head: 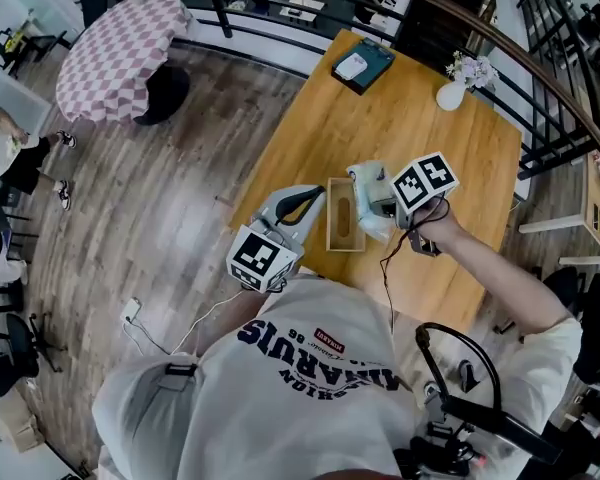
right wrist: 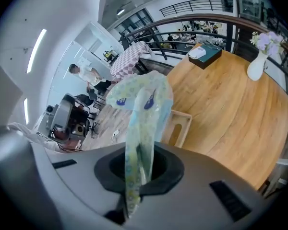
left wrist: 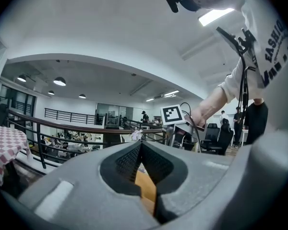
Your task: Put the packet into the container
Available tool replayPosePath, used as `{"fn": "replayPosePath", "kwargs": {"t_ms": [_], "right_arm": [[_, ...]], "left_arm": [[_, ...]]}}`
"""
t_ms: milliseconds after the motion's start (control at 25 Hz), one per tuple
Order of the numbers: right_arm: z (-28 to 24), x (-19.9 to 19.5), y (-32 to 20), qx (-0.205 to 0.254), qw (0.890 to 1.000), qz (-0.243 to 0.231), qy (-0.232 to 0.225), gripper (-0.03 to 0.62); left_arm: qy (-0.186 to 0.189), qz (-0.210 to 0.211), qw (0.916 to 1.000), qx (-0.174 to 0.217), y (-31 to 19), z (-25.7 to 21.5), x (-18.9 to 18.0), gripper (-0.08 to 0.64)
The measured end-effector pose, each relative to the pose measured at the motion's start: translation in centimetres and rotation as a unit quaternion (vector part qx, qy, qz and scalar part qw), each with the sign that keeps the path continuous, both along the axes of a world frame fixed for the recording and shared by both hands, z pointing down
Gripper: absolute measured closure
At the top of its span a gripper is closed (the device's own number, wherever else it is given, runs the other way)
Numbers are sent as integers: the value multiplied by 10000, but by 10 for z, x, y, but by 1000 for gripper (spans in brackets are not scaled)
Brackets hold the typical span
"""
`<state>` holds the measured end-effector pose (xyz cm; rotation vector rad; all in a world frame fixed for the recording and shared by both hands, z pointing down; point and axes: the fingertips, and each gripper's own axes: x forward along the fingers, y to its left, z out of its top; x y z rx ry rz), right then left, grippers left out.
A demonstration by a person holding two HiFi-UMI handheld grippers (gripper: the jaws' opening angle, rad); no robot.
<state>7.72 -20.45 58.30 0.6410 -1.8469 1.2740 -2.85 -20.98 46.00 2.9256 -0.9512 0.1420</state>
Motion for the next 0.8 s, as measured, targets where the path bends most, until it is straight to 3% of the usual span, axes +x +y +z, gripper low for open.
{"fn": "replayPosePath", "kwargs": {"t_ms": [360, 800], "right_arm": [[13, -7, 3, -77, 9999, 71, -65, 578], [79, -24, 6, -272, 9990, 317, -140, 578]], "left_arm": [[-45, -179, 9998, -38, 7, 7, -18, 558], [-36, -364, 9993, 70, 17, -1, -32, 558]]}}
